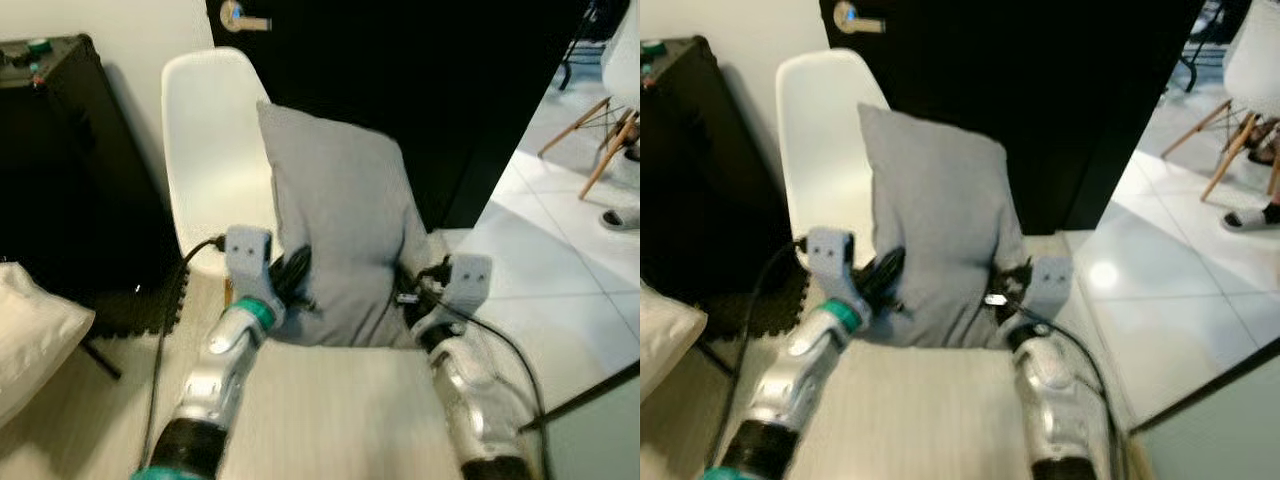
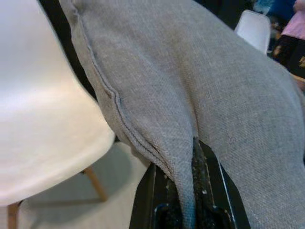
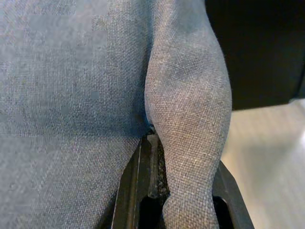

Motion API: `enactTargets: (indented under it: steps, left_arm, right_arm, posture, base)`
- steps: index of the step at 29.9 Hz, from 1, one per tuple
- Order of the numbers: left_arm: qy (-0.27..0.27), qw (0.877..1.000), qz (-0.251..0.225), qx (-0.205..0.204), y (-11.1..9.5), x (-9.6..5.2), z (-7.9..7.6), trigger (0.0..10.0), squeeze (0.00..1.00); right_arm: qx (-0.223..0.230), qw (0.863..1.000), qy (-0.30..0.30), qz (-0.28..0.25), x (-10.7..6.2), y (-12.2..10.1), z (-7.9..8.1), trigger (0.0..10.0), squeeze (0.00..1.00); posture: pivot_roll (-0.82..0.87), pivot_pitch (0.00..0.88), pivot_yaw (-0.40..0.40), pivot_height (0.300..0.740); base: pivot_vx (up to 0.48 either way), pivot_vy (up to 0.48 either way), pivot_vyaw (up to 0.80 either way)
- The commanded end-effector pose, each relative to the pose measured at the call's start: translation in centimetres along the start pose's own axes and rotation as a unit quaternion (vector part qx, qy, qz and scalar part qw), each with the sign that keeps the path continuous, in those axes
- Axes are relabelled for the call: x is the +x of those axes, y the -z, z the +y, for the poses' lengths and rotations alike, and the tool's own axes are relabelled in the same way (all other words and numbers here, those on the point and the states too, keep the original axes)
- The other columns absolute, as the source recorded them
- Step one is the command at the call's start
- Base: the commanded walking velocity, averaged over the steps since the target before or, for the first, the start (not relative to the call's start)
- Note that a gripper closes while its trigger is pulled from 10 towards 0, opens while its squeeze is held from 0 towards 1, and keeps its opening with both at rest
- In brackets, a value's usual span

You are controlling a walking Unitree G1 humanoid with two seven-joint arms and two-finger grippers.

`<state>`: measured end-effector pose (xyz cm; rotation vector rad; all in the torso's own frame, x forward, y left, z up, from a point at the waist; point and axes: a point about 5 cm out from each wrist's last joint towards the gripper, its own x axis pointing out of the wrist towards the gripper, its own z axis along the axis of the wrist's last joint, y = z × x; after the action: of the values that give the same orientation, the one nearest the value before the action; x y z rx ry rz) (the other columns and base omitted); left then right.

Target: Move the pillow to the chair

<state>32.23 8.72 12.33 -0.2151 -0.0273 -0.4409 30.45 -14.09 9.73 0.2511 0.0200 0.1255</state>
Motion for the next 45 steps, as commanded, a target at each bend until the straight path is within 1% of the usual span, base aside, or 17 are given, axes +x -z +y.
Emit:
enactTargets:
  steps: [1, 16, 24, 45]
  left_arm:
    - [0.023, 1.0, -0.019, 0.003, -0.53, 0.11, -0.81, 10.0, 0.0]
    - [0.024, 1.0, -0.015, 0.006, -0.37, 0.04, -0.79, 10.0, 0.0]
    - [0.025, 1.0, -0.011, 0.005, -0.24, 0.01, -0.85, 10.0, 0.0]
    - [0.03, 0.999, -0.011, -0.001, -0.17, -0.08, -0.99, 10.0, 0.0]
  right_arm:
    - [-0.006, 1.0, -0.001, -0.015, 0.23, -0.64, 0.13, 10.0, 0.0]
    - [-0.005, 1.0, 0.005, -0.015, 0.05, -0.51, 0.05, 10.0, 0.0]
    - [-0.006, 1.0, 0.01, -0.012, -0.21, -0.29, -0.22, 10.0, 0.0]
    - [-0.008, 1.0, 0.011, -0.005, -0.33, -0.06, -0.24, 10.0, 0.0]
  posture:
    - [-0.04, 0.0, 0.123, 0.74]
    - [-0.04, 0.0, 0.13, 0.74]
    - [-0.04, 0.0, 0.132, 0.74]
    - [-0.04, 0.0, 0.134, 0.74]
  base:
    - [0.322, 0.0, 0.0]
    - [0.323, 0.0, 0.0]
    - [0.324, 0.0, 0.0]
    - [0.328, 0.0, 0.0]
